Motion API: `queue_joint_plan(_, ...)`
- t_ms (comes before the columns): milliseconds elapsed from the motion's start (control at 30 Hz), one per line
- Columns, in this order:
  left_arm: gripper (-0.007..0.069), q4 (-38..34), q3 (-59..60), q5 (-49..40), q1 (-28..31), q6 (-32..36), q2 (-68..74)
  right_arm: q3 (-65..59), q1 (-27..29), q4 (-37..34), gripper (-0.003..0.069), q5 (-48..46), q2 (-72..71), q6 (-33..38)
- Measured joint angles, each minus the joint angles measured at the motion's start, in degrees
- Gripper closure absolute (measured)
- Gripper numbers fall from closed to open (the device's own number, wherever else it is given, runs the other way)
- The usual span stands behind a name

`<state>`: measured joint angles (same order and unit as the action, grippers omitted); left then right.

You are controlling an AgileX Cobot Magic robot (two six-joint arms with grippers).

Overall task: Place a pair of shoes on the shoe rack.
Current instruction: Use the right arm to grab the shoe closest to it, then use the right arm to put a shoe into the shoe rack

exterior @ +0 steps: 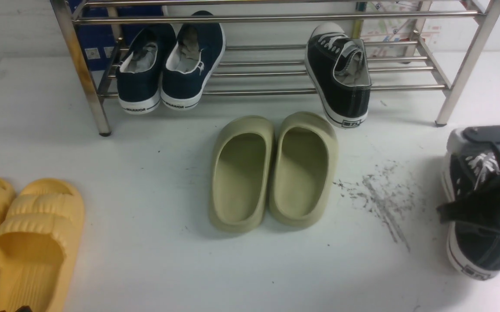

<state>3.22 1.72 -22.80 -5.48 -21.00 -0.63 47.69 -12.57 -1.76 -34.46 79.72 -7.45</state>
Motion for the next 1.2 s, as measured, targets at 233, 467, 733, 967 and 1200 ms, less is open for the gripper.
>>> queue_joint_plan(233, 0.0386, 0.00, 0.00, 0.00, 0.00, 0.00, 0.00, 8.19, 0.00, 0.38, 0.0641, -0.69, 0.08, 11.88)
queue_joint_plan(467, 0.0386, 0.00, 0.00, 0.00, 0.00, 0.00, 0.00, 14.92, 0.00, 0.62, 0.0641, -0.40, 5.80, 23.12)
queue_joint_plan(733, 0.0386, 0.00, 0.00, 0.00, 0.00, 0.00, 0.00, 22.74, 0.65, 0.62, 0.0641, -1.20, 14.21, 24.26)
queue_joint_plan(967, 0.0386, 0.00, 0.00, 0.00, 0.00, 0.00, 0.00, 28.66, 1.69, 0.62, 0.0641, -1.15, 19.39, 26.24)
queue_joint_plan(1200, 0.0386, 0.00, 0.00, 0.00, 0.00, 0.00, 0.00, 36.56, 1.70, 0.64, 0.0641, -1.19, 26.50, 27.25)
